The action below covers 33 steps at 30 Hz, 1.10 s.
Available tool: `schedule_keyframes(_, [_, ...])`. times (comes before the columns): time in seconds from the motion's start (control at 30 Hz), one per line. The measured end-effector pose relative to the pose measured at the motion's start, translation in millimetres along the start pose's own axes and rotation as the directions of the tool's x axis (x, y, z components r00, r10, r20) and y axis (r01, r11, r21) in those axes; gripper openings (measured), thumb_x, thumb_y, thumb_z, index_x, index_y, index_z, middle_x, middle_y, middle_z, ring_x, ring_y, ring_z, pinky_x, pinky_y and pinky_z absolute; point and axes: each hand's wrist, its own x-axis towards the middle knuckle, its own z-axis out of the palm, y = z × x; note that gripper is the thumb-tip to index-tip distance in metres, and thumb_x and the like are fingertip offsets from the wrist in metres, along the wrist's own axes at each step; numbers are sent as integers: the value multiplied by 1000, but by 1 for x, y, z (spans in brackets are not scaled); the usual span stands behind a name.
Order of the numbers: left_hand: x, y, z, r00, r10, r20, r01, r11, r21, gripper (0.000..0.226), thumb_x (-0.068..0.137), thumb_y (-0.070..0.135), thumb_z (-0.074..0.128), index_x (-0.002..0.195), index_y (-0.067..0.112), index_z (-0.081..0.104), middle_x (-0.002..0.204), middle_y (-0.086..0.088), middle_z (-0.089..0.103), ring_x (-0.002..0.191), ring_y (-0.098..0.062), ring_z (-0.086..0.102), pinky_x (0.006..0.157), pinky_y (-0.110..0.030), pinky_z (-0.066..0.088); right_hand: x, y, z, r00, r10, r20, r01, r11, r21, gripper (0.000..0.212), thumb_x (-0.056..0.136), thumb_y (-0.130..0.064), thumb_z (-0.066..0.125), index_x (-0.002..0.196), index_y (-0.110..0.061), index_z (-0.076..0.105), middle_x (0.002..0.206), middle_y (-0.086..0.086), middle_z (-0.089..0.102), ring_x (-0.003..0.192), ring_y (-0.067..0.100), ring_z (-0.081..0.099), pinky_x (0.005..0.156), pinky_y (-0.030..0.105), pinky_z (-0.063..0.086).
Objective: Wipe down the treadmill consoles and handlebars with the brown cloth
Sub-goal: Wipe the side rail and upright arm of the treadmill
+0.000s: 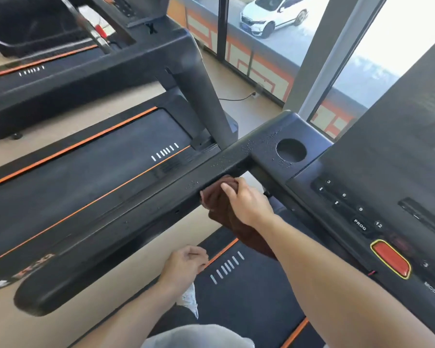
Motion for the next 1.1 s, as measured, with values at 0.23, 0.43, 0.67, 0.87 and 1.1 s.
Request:
schedule_keyframes(0.23, [0,17,-9,994,104,30,-106,991,81,4,92,18,69,93,19,73,92,0,78,92,-17,75,97,-40,57,-7,21,-27,935,159,317,-303,823,481,60,96,-69,51,131,-25,69,119,1,72,108,21,69,103,35,51])
schedule_keyframes(0.43, [-24,7,7,985,155,70,-162,982,97,5,95,18,67,97,20,71,99,-2,77,91,-15,74,91,-34,57,-63,65,-43,830,289,477,-536,650,539,70,87,-72,62,132,-17,69,102,3,77,91,20,74,85,31,56])
schedule_keyframes(0.67, [-63,-22,39,984,159,80,-161,987,27,7,95,17,68,99,16,73,96,-2,78,91,-16,74,80,-23,56,-111,84,-54,794,331,510,-582,658,478,79,87,-76,57,132,-12,69,106,7,76,93,22,72,73,28,54])
schedule_keyframes(0.87, [-90,-50,68,990,118,77,-115,993,-38,6,86,24,71,84,26,77,85,5,79,91,-18,76,92,-41,56,-138,86,-48,870,363,334,-472,809,351,74,90,-76,53,118,-10,68,92,1,69,82,17,64,79,27,46])
schedule_keyframes(1.1, [-104,-67,102,988,103,112,-96,993,-65,7,91,21,69,88,21,75,90,5,78,91,-17,76,90,-34,53,-161,105,-25,984,180,-18,-180,972,-152,67,90,-80,43,127,-24,54,104,0,65,90,27,62,75,39,49])
